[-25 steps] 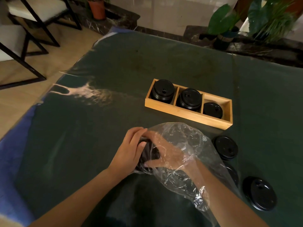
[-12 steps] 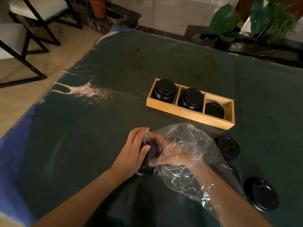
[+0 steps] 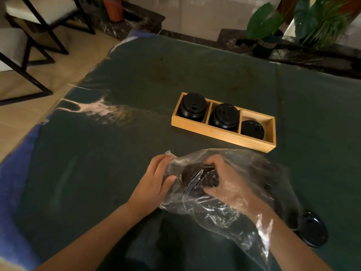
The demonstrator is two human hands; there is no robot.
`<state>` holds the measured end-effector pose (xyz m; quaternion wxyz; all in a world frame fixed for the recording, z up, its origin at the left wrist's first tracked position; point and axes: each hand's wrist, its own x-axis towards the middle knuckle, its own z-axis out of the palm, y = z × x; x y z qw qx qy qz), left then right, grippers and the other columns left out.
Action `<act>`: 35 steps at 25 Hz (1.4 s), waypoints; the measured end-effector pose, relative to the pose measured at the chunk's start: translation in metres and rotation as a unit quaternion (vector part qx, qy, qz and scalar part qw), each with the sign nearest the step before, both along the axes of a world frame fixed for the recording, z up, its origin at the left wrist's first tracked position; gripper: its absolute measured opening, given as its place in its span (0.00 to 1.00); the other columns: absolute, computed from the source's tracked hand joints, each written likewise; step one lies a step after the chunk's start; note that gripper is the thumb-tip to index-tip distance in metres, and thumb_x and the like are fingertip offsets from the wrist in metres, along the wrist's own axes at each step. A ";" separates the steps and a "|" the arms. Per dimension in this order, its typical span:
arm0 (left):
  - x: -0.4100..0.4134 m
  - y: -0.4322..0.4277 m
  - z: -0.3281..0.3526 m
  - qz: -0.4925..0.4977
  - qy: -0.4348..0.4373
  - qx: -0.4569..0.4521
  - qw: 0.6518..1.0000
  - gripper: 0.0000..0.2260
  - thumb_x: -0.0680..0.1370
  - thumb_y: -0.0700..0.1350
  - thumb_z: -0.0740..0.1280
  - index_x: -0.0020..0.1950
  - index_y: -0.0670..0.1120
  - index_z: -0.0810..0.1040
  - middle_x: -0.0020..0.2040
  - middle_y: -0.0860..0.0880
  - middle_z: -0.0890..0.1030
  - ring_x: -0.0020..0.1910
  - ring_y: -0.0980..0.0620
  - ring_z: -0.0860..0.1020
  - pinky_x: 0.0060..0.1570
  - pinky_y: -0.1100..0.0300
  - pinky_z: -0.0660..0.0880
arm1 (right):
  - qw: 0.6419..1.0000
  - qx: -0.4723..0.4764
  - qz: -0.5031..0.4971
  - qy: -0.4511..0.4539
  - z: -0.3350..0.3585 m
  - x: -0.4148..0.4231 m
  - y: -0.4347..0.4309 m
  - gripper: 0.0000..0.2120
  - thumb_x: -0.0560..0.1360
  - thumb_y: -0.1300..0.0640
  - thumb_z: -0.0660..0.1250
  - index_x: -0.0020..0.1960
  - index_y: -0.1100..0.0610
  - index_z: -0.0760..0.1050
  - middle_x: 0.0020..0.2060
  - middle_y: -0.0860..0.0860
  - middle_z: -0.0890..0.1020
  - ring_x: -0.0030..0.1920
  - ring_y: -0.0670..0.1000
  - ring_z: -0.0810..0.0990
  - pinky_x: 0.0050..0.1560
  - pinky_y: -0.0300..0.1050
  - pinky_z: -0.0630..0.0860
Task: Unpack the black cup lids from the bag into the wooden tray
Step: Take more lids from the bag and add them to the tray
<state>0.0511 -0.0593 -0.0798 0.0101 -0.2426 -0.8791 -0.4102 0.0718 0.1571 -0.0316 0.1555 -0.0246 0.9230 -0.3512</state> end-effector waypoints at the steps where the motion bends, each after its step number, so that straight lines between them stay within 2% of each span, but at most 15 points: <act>1: 0.000 0.000 -0.001 -0.005 0.012 -0.004 1.000 0.23 0.79 0.57 0.52 0.70 0.46 0.63 0.64 0.57 0.60 0.59 0.60 0.68 0.58 0.66 0.69 | 0.994 0.078 -0.014 0.078 -0.007 0.005 0.006 0.33 0.61 0.58 0.79 0.57 0.50 0.64 0.53 0.50 0.78 0.47 0.46 0.77 0.43 0.30 0.76; 2: 0.000 0.001 -0.002 -0.006 0.018 -0.008 1.000 0.23 0.79 0.58 0.51 0.70 0.46 0.63 0.64 0.57 0.60 0.58 0.61 0.68 0.57 0.67 0.68 | 0.980 0.140 -0.012 0.141 -0.015 0.015 0.012 0.38 0.56 0.57 0.82 0.58 0.52 0.64 0.54 0.51 0.78 0.47 0.47 0.78 0.48 0.28 0.76; 4: 0.000 0.005 -0.003 -0.006 0.024 -0.016 1.000 0.24 0.79 0.60 0.50 0.69 0.46 0.64 0.63 0.56 0.62 0.57 0.61 0.68 0.57 0.69 0.68 | 0.956 0.230 0.020 0.178 -0.030 0.037 0.014 0.45 0.48 0.54 0.84 0.59 0.59 0.66 0.55 0.57 0.80 0.53 0.56 0.82 0.57 0.46 0.76; 6: 0.002 0.011 -0.005 -0.006 0.022 -0.025 0.999 0.26 0.79 0.60 0.49 0.69 0.45 0.64 0.64 0.51 0.65 0.57 0.59 0.69 0.56 0.65 0.70 | 0.946 0.249 0.046 0.203 -0.045 0.052 0.012 0.46 0.47 0.52 0.84 0.59 0.61 0.66 0.58 0.61 0.79 0.60 0.60 0.78 0.58 0.54 0.77; 8: 0.003 0.013 -0.005 -0.005 0.023 -0.034 0.999 0.26 0.79 0.60 0.49 0.69 0.44 0.64 0.64 0.47 0.67 0.57 0.57 0.69 0.56 0.61 0.71 | 0.950 0.242 0.052 0.193 -0.053 0.061 0.014 0.45 0.51 0.46 0.82 0.60 0.61 0.66 0.61 0.63 0.76 0.64 0.62 0.75 0.57 0.57 0.77; 10: 0.002 0.012 -0.006 -0.003 0.020 -0.038 0.999 0.27 0.79 0.60 0.49 0.68 0.43 0.65 0.64 0.46 0.68 0.58 0.56 0.70 0.56 0.60 0.71 | 0.957 0.236 0.044 0.161 -0.054 0.067 0.013 0.43 0.55 0.41 0.79 0.60 0.61 0.65 0.63 0.66 0.74 0.64 0.64 0.74 0.55 0.57 0.78; 14: 0.004 0.015 -0.005 0.001 0.016 -0.048 0.999 0.26 0.78 0.59 0.51 0.68 0.42 0.66 0.64 0.44 0.68 0.57 0.54 0.71 0.56 0.59 0.71 | 0.977 0.154 -0.020 0.144 -0.056 0.074 0.009 0.40 0.62 0.37 0.73 0.64 0.56 0.61 0.70 0.65 0.65 0.66 0.63 0.72 0.58 0.57 0.77; 16: 0.004 0.017 -0.004 0.001 0.014 -0.058 0.998 0.28 0.78 0.61 0.49 0.68 0.42 0.66 0.64 0.44 0.69 0.59 0.52 0.71 0.57 0.58 0.70 | 0.984 0.110 -0.061 0.129 -0.062 0.075 0.007 0.40 0.66 0.38 0.70 0.68 0.56 0.60 0.74 0.61 0.58 0.69 0.59 0.67 0.63 0.54 0.73; 18: 0.003 0.018 -0.004 -0.011 0.019 -0.083 0.996 0.28 0.78 0.60 0.48 0.69 0.43 0.65 0.65 0.43 0.70 0.62 0.50 0.70 0.59 0.57 0.69 | 0.988 0.085 -0.087 0.098 -0.066 0.075 0.003 0.43 0.67 0.40 0.70 0.73 0.56 0.56 0.76 0.56 0.52 0.73 0.55 0.60 0.69 0.50 0.65; 20: 0.002 0.018 -0.005 -0.039 0.032 -0.123 0.991 0.26 0.79 0.59 0.47 0.70 0.45 0.65 0.65 0.44 0.72 0.65 0.48 0.69 0.62 0.55 0.68 | 0.986 0.112 -0.078 0.093 -0.069 0.073 0.000 0.44 0.68 0.42 0.71 0.75 0.56 0.53 0.76 0.57 0.49 0.74 0.56 0.57 0.70 0.50 0.61; 22: 0.002 0.020 -0.009 -0.076 0.035 -0.160 0.984 0.24 0.79 0.56 0.49 0.72 0.47 0.64 0.67 0.44 0.72 0.68 0.48 0.66 0.65 0.55 0.64 | 0.984 0.133 -0.050 0.103 -0.071 0.071 -0.002 0.42 0.69 0.46 0.72 0.75 0.56 0.55 0.76 0.59 0.50 0.74 0.58 0.58 0.70 0.49 0.63; 25: 0.004 0.025 -0.013 -0.108 0.044 -0.208 0.971 0.25 0.79 0.57 0.46 0.72 0.48 0.62 0.68 0.44 0.71 0.70 0.46 0.65 0.65 0.52 0.62 | 0.988 0.126 -0.025 0.082 -0.075 0.071 0.003 0.40 0.72 0.45 0.68 0.76 0.50 0.50 0.76 0.54 0.45 0.75 0.53 0.53 0.70 0.42 0.59; 28: 0.004 0.027 -0.018 -0.105 0.044 -0.236 0.965 0.26 0.79 0.59 0.42 0.73 0.48 0.60 0.69 0.44 0.70 0.70 0.47 0.63 0.66 0.47 0.58 | 0.987 0.106 -0.042 0.110 -0.074 0.076 0.010 0.40 0.70 0.43 0.69 0.75 0.47 0.51 0.76 0.53 0.47 0.75 0.52 0.52 0.69 0.43 0.56; 32: 0.007 0.030 -0.027 -0.103 0.018 -0.252 0.962 0.26 0.79 0.59 0.41 0.73 0.50 0.54 0.73 0.45 0.64 0.73 0.50 0.55 0.70 0.50 0.52 | 0.972 0.115 -0.082 0.190 -0.055 0.094 0.029 0.43 0.62 0.47 0.77 0.70 0.48 0.59 0.71 0.54 0.57 0.69 0.54 0.64 0.60 0.47 0.69; 35: 0.012 0.036 -0.028 -0.099 0.019 -0.273 0.957 0.27 0.79 0.59 0.37 0.73 0.49 0.57 0.73 0.45 0.62 0.73 0.47 0.56 0.70 0.49 0.54 | 0.970 0.087 -0.099 0.206 -0.038 0.120 0.061 0.43 0.60 0.52 0.80 0.68 0.48 0.61 0.70 0.54 0.59 0.68 0.55 0.65 0.65 0.50 0.67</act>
